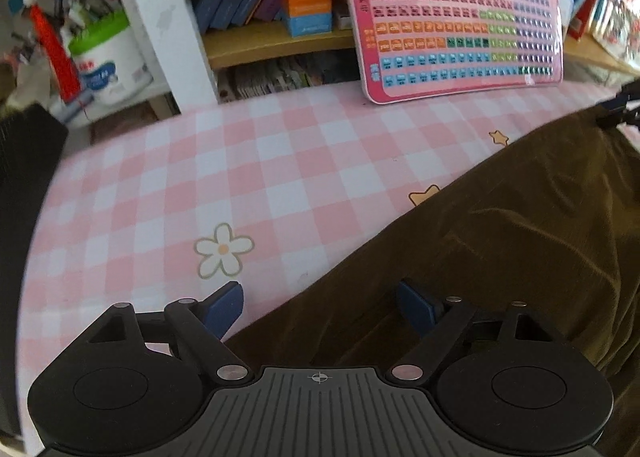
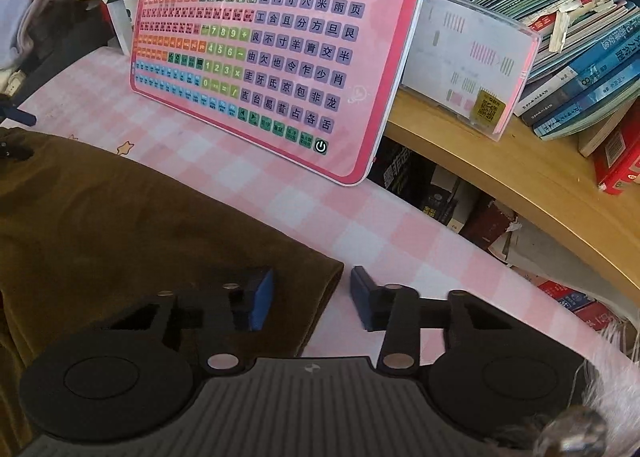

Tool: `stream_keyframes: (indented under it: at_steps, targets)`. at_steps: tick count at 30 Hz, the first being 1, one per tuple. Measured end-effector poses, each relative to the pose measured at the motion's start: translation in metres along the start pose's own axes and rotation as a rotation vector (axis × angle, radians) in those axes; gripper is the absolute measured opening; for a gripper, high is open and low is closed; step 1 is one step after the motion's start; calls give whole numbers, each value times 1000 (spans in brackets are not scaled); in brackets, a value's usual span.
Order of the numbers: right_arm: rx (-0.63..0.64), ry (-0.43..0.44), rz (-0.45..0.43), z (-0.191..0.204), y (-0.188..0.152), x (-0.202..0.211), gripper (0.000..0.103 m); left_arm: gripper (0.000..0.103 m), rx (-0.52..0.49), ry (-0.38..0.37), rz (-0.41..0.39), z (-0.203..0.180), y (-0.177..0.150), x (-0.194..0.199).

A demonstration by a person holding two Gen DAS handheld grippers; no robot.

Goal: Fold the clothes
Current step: 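Grasp the garment's edges with both grippers, then lift the brown trousers with both grippers and swing them over onto the mat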

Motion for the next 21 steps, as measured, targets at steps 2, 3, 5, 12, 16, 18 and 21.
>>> stream_keyframes:
  at_steps: [2,3,5,12,16,18,21]
  targets:
    - [-10,1,-2,-1,0,1,24,75,21,-29,1,-1,1,1]
    - [-17,2,0,0,0,1,20,72,16,-34,-1,-3,1,1]
    - [-32,6,6,0,-1,2,14,57,9,-52,1,-7,2,4]
    - [-61,-42,-20,3,-3,19,9,4,-57,-29,24,-18,9,10]
    - [-83,-133,-172,8,11,62,4,3,-81,26,-94,-17,23,40]
    - [-88,-173,-236,15,12,87,4,3,-94,40,-162,-19,27,60]
    - [-102,-230,-328,29,5,131,3,2,-135,52,-270,-27,26,98]
Point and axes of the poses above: each gripper's, at about its wrist camera, not at the fingertips, and x roughly against the way its jaws point, z to its left, y to its top, the point moved 9 cm from there along -x, roughly the way its jaws point, and after that the axes turned 10 degrees about -x, right-handed, at the moved point
